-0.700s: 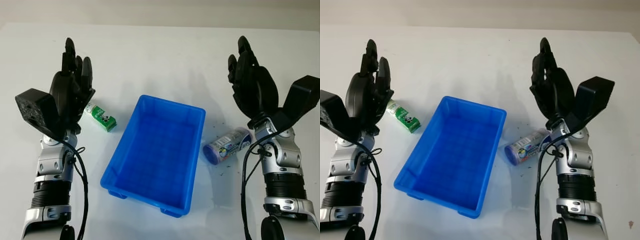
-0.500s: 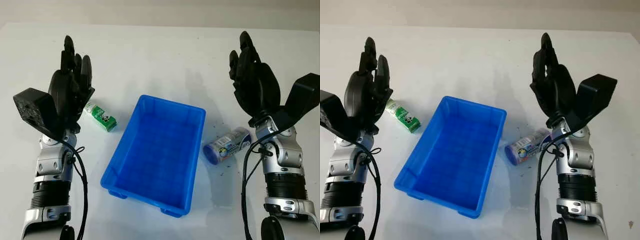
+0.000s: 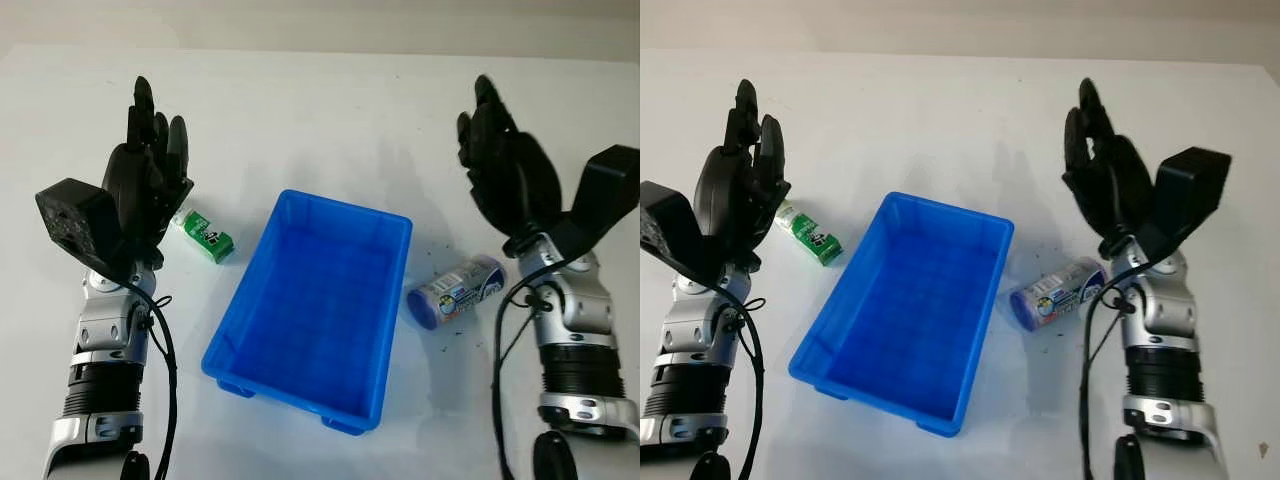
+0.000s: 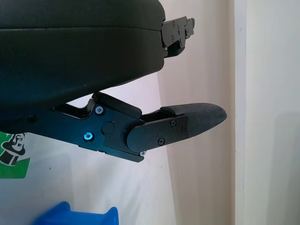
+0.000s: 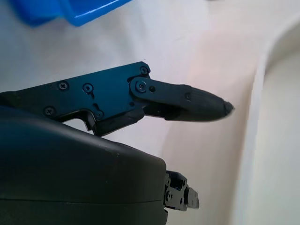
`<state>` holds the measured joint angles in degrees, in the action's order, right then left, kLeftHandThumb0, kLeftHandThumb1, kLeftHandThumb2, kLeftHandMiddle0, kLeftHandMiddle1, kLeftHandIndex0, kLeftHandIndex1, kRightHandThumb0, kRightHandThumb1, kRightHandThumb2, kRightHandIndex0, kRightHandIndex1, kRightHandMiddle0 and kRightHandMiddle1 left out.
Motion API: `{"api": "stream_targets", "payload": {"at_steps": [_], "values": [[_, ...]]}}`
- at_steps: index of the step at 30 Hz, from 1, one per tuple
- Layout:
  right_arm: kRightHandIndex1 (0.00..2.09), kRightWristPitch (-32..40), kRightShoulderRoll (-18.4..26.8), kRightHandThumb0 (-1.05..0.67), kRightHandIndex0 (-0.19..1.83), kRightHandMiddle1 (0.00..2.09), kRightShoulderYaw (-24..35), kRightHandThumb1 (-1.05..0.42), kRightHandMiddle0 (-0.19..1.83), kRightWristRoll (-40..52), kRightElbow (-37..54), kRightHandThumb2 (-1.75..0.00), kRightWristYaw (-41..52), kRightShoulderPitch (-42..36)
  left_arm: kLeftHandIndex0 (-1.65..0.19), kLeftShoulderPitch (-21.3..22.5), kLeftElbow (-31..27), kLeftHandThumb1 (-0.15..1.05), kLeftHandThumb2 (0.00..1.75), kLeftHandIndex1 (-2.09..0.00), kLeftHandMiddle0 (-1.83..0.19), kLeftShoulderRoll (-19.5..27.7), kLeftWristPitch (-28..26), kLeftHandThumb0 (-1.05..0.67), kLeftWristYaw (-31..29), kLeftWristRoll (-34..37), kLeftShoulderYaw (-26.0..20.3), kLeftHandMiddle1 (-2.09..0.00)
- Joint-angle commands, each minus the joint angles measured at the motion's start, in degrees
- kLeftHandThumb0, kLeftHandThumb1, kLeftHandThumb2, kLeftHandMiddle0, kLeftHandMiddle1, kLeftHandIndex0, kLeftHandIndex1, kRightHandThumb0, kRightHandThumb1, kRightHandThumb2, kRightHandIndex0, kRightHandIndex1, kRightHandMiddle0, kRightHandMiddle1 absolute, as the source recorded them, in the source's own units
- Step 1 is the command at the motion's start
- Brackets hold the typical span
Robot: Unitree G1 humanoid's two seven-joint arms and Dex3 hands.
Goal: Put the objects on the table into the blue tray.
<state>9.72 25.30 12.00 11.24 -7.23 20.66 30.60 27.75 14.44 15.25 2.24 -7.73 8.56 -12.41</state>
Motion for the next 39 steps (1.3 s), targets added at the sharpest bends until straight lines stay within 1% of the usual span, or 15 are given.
{"api": "stream_targets", "payload": {"at_steps": [1,4,6,8,10,12,14,17,20,24,27,31,37,39], "values": [[0.12,-0.2,3.8,-0.63,0.05,0.11,-0.5,-1.05,0.01,-1.7,4.6,-0.35,1.7,-2.0,0.19,-0.5,-0.8,1.05,0.63,0.00,0.19,0.6,0.4,-0.69,-0.2,0.2,-0.5,0.00],[0.15,1.3,9.7,-0.62,0.11,0.14,-0.3,-1.04,0.06,-3.8,9.6,-0.15,5.5,-4.1,0.19,-0.5,-1.6,1.05,0.62,0.00,0.19,0.7,-0.7,-0.70,0.1,0.1,-0.4,0.00],[0.15,3.2,13.9,-0.61,0.13,0.16,0.3,-0.98,0.11,-4.8,13.7,-0.07,8.2,-5.9,0.19,-0.4,-1.9,1.05,0.63,0.00,0.19,0.9,-1.0,-0.70,-0.1,-0.1,-0.2,0.00],[0.14,5.0,18.4,-0.63,0.15,0.14,0.8,-0.93,0.14,-7.1,18.6,-0.05,10.5,-8.0,0.19,-0.2,-2.1,1.05,0.63,0.00,0.19,0.7,-1.2,-0.70,-0.2,0.0,-0.2,0.00],[0.12,5.1,22.0,-0.62,0.17,0.11,1.7,-0.88,0.18,-8.0,22.0,-0.04,13.1,-9.7,0.19,0.1,-2.2,1.05,0.62,0.00,0.19,0.4,-2.0,-0.70,-0.2,0.6,-0.2,0.00],[0.11,4.0,25.2,-0.60,0.17,0.09,1.8,-0.84,0.19,-9.6,23.9,-0.03,15.3,-11.3,0.19,0.3,-2.0,1.05,0.61,0.00,0.19,0.2,-2.2,-0.70,-0.5,0.8,-0.1,0.00],[0.10,1.6,28.6,-0.65,0.19,0.08,0.8,-0.83,0.20,-13.3,25.3,-0.04,16.9,-12.8,0.19,0.6,-1.6,1.05,0.62,0.00,0.19,0.2,-2.1,-0.70,-0.8,0.9,0.1,0.00],[0.07,-0.3,32.2,-0.63,0.16,0.06,0.6,-0.81,0.18,-15.1,26.8,-0.04,20.6,-14.7,0.19,1.2,-1.3,1.05,0.62,0.00,0.19,0.0,-2.4,-0.71,-0.9,1.1,0.1,0.00],[0.06,-2.9,34.2,-0.56,0.14,0.05,1.3,-0.79,0.16,-15.9,27.7,-0.04,23.1,-17.3,0.19,1.6,-0.8,1.05,0.63,0.00,0.19,0.3,-2.0,-0.71,-1.1,0.8,0.3,0.00],[0.06,-5.8,36.6,-0.47,0.14,0.05,1.8,-0.77,0.15,-20.6,30.5,-0.04,24.3,-21.0,0.19,1.6,-0.9,1.05,0.63,0.00,0.19,0.1,-1.9,-0.70,-1.1,0.9,0.2,0.00],[0.08,-10.7,37.9,-0.50,0.21,0.07,1.1,-0.78,0.19,-25.5,30.9,-0.05,23.3,-22.4,0.19,1.5,-0.9,1.05,0.63,0.00,0.19,0.1,-1.9,-0.70,-1.2,1.0,0.1,0.00],[0.10,-15.0,37.2,-0.51,0.27,0.08,-0.3,-0.81,0.25,-28.4,29.9,-0.06,22.3,-22.6,0.19,1.3,-1.2,1.05,0.63,0.00,0.19,0.3,-2.5,-0.71,-1.7,1.5,-0.1,0.00],[0.07,-17.8,36.4,-0.52,0.26,0.06,-5.3,-0.87,0.24,-32.0,27.3,-0.07,21.9,-20.8,0.19,1.3,-0.5,1.05,0.61,0.00,0.19,0.4,-1.6,-0.70,-1.9,1.5,-0.5,0.00],[0.07,-17.5,35.9,-0.51,0.26,0.06,-6.9,-0.87,0.24,-33.6,27.0,-0.07,21.8,-20.6,0.19,1.3,-0.2,1.05,0.61,0.00,0.19,0.5,-1.2,-0.71,-1.7,1.2,-0.5,0.00]]}}
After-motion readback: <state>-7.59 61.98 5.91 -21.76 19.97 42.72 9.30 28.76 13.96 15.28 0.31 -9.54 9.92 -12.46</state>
